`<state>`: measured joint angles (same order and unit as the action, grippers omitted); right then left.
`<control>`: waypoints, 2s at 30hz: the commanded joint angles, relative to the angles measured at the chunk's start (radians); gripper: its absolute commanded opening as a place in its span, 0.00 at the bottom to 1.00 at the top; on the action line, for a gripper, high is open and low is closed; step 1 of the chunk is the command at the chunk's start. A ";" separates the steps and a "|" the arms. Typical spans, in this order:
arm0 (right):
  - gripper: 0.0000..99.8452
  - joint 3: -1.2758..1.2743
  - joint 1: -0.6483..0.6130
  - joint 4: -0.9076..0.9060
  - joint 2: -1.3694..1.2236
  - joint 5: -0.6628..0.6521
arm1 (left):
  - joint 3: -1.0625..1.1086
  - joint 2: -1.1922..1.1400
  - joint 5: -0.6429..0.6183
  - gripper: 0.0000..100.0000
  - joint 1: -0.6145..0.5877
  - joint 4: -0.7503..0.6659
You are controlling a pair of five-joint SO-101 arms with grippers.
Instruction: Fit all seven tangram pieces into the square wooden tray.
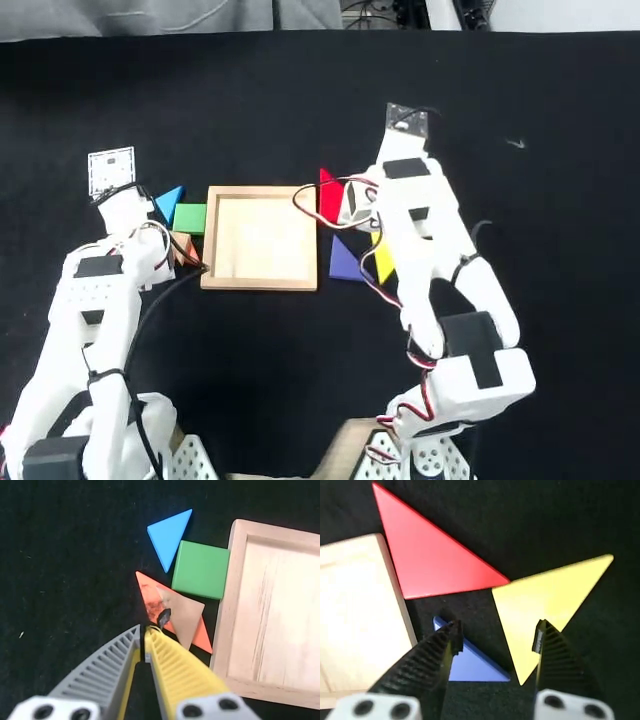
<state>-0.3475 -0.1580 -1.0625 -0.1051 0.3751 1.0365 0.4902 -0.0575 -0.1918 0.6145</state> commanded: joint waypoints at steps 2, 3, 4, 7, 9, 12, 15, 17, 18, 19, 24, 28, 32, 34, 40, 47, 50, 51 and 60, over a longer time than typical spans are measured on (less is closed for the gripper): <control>0.24 0.019 0.011 0.035 -0.064 0.011 | -0.007 -0.002 -0.006 0.03 -0.007 -0.020; 0.24 0.033 0.015 0.034 -0.085 0.009 | -0.007 -0.002 -0.006 0.03 -0.007 -0.020; 0.24 0.050 0.021 0.031 -0.108 0.009 | -0.007 -0.002 -0.006 0.03 -0.008 -0.020; 0.24 0.097 0.044 0.003 -0.165 0.009 | -0.007 -0.002 -0.006 0.03 -0.005 -0.020; 0.24 0.124 0.058 -0.020 -0.188 0.009 | -0.007 -0.002 -0.006 0.03 -0.005 -0.020; 0.24 0.137 0.083 -0.043 -0.202 0.008 | -0.007 -0.002 -0.006 0.03 -0.005 -0.020; 0.24 0.131 0.101 -0.048 -0.209 -0.031 | -0.007 -0.002 -0.006 0.03 -0.005 -0.020; 0.24 0.119 0.115 -0.061 -0.209 -0.055 | -0.007 -0.002 -0.006 0.03 -0.007 -0.020; 0.24 0.114 0.123 -0.064 -0.208 -0.061 | -0.007 -0.002 -0.006 0.03 -0.007 -0.020; 0.24 0.110 0.132 -0.064 -0.206 -0.068 | -0.007 -0.002 -0.006 0.03 -0.007 -0.020; 0.24 0.108 0.178 -0.058 -0.209 -0.069 | -0.007 -0.002 -0.006 0.03 -0.005 -0.020; 0.24 0.108 0.183 -0.057 -0.213 -0.069 | -0.007 -0.002 -0.006 0.03 -0.007 -0.020; 0.24 0.133 0.183 -0.066 -0.259 -0.069 | -0.007 -0.002 -0.006 0.03 -0.008 -0.020; 0.24 0.174 0.184 -0.103 -0.291 -0.069 | -0.007 -0.002 -0.006 0.03 -0.010 -0.020; 0.24 0.298 0.212 -0.198 -0.394 -0.069 | -0.008 -0.002 -0.006 0.03 -0.012 -0.020; 0.24 0.386 0.250 -0.269 -0.463 -0.071 | -0.010 -0.002 -0.006 0.03 -0.012 -0.020; 0.24 0.401 0.261 -0.281 -0.476 -0.103 | -0.010 -0.002 -0.006 0.03 -0.013 -0.020; 0.24 0.401 0.264 -0.281 -0.478 -0.107 | -0.010 -0.002 -0.006 0.03 -0.013 -0.020; 0.24 0.403 0.287 -0.275 -0.479 -0.112 | -0.012 -0.002 -0.006 0.03 -0.010 -0.020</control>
<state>0.0545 0.0967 -1.3341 -0.5669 0.2723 1.0365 0.4902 -0.0575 -0.1933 0.6145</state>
